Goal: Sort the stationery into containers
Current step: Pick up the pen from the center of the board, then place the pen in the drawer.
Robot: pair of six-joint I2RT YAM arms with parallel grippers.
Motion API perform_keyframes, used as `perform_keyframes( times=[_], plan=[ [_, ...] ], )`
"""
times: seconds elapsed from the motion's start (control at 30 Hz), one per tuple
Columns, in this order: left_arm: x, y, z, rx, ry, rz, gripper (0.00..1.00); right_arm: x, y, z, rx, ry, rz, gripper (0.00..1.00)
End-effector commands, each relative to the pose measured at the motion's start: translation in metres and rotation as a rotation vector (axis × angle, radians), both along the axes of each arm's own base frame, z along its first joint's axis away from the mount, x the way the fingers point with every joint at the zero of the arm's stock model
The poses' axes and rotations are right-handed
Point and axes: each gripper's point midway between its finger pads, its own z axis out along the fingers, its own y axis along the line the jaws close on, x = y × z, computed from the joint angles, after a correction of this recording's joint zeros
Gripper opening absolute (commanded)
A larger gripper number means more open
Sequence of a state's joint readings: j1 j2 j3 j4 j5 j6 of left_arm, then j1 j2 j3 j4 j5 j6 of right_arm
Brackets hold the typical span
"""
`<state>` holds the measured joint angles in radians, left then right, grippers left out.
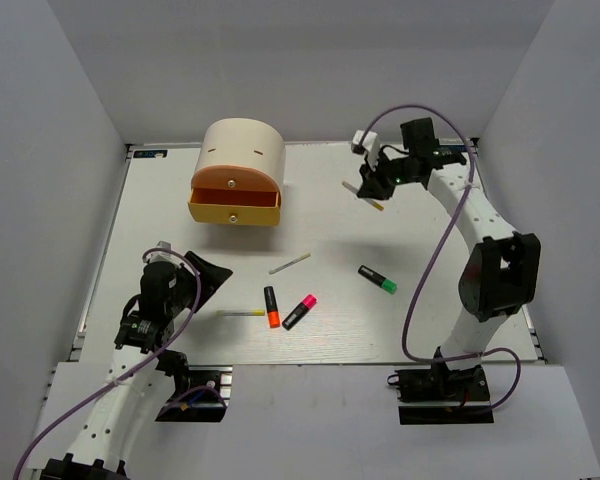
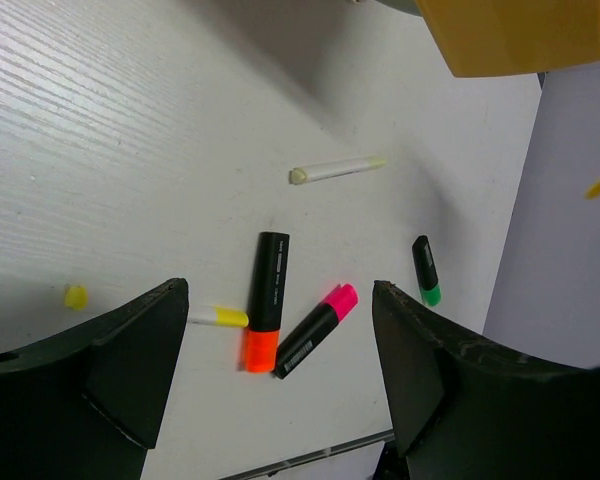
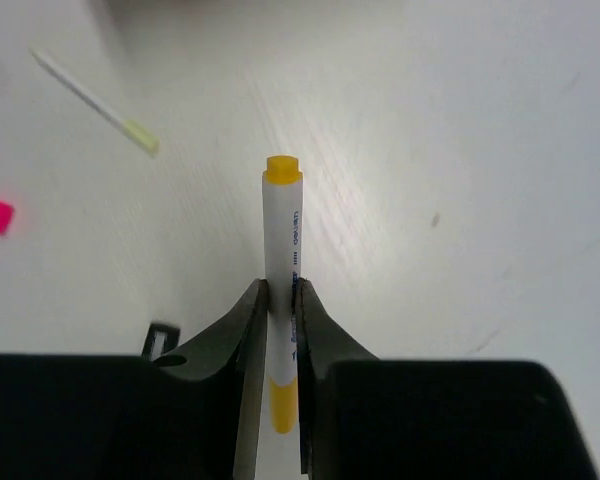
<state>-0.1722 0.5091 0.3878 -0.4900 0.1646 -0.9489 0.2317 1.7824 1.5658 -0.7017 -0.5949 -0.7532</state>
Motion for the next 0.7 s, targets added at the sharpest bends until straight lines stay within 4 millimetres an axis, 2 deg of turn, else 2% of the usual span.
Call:
perform_keyframes(
  times=[0.0,0.03,0.07,0.1,0.13,0.17,0.2,0.23,0.3,0.33,0.4,0.43,0.47,0.5,0.53,0.57,0.67],
  plan=[
    [0.001,0.002,0.002,-0.009,0.005,0.021,0.84,-0.024,0.052,0.084,0.181,-0.158,0.233,0.00],
    [0.001,0.002,0.002,-0.009,0.005,0.021,0.84,-0.024,0.060,0.097,0.198,-0.186,0.253,0.00],
    [-0.001,0.002,0.000,-0.007,0.016,0.021,0.84,-0.033,0.081,0.113,0.226,-0.219,0.308,0.00],
    [-0.001,0.002,0.000,-0.007,0.016,0.021,0.84,-0.036,0.088,0.119,0.243,-0.220,0.320,0.00],
    [-0.003,0.002,-0.002,-0.005,0.026,0.021,0.84,-0.033,0.099,0.140,0.267,-0.290,0.341,0.00],
    [-0.002,0.002,-0.001,-0.014,0.030,0.028,0.84,-0.044,0.120,0.143,0.287,-0.281,0.380,0.00],
    [-0.004,0.002,-0.003,-0.021,0.043,0.034,0.84,-0.047,0.127,0.147,0.294,-0.293,0.391,0.00],
    [-0.003,0.002,0.001,-0.023,0.035,0.033,0.84,-0.055,0.149,0.158,0.321,-0.338,0.444,0.00],
    [-0.003,0.002,0.001,-0.030,0.037,0.038,0.84,-0.055,0.165,0.167,0.336,-0.368,0.460,0.00],
    [-0.003,0.002,0.004,-0.030,0.037,0.038,0.84,-0.065,0.186,0.173,0.356,-0.393,0.506,0.00],
    [-0.005,0.002,0.002,-0.028,0.048,0.039,0.84,-0.061,0.203,0.183,0.377,-0.454,0.526,0.00],
    [-0.005,0.002,0.002,-0.028,0.048,0.039,0.84,-0.071,0.218,0.184,0.382,-0.468,0.559,0.00],
    [-0.006,0.002,0.000,-0.026,0.058,0.039,0.84,-0.073,0.225,0.194,0.397,-0.507,0.576,0.00],
    [-0.006,0.002,0.000,-0.026,0.058,0.039,0.84,-0.070,0.231,0.187,0.387,-0.519,0.586,0.00],
    [-0.008,0.002,0.000,-0.033,0.061,0.044,0.84,-0.077,0.243,0.184,0.390,-0.527,0.610,0.00],
    [-0.008,0.002,0.002,-0.035,0.052,0.044,0.84,-0.075,0.249,0.186,0.393,-0.552,0.610,0.00],
    [-0.009,0.001,0.005,-0.050,0.047,0.042,0.84,-0.072,0.266,0.167,0.383,-0.534,0.633,0.00]
  ],
)
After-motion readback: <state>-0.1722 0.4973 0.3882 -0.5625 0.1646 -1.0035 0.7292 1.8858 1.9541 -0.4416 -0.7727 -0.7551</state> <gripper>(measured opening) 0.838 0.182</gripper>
